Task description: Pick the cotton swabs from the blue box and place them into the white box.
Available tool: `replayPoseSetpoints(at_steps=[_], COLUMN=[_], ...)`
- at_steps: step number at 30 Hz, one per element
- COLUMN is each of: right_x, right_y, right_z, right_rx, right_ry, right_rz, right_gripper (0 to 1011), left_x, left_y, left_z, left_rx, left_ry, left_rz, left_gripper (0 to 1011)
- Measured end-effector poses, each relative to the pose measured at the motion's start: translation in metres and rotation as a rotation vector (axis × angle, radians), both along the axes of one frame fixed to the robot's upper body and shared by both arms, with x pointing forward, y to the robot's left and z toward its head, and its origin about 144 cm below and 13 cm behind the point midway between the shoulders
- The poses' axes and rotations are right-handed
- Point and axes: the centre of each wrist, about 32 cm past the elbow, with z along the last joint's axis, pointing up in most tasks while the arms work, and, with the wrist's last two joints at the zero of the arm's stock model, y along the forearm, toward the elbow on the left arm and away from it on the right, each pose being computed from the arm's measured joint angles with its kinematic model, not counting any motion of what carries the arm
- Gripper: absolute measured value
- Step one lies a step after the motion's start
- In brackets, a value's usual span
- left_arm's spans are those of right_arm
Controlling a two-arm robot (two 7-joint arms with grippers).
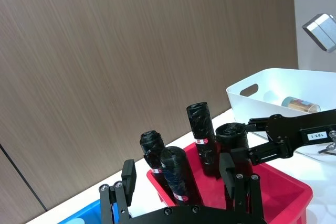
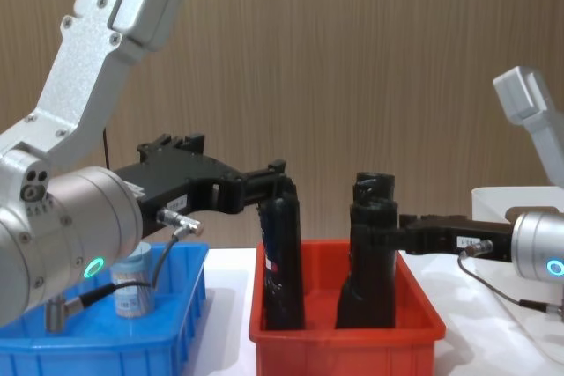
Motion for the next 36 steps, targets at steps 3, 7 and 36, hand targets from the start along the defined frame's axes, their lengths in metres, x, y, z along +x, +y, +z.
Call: replayPoseSetpoints(at_steps=[3,7,36], right_x=[0.002,0.005,0.013], right_y=[0.001,0.003,0.009], right_z=[0.000,-0.001,0.005], right_rx=[-0.003,-0.007,-0.011], right_ry=[-0.001,-0.001,-0.028], right_rz=[0.002,0.005,0.026], right_gripper=[1001,1001,421], left_x=[0.000,0.000,0.000], left_y=[0.000,0.000,0.000], left_z=[0.000,0.000,0.000], left_rx=[0.000,0.000,0.000], left_ry=[0.000,0.000,0.000], left_rz=[0.000,0.000,0.000], left_gripper=[1004,1004,1004])
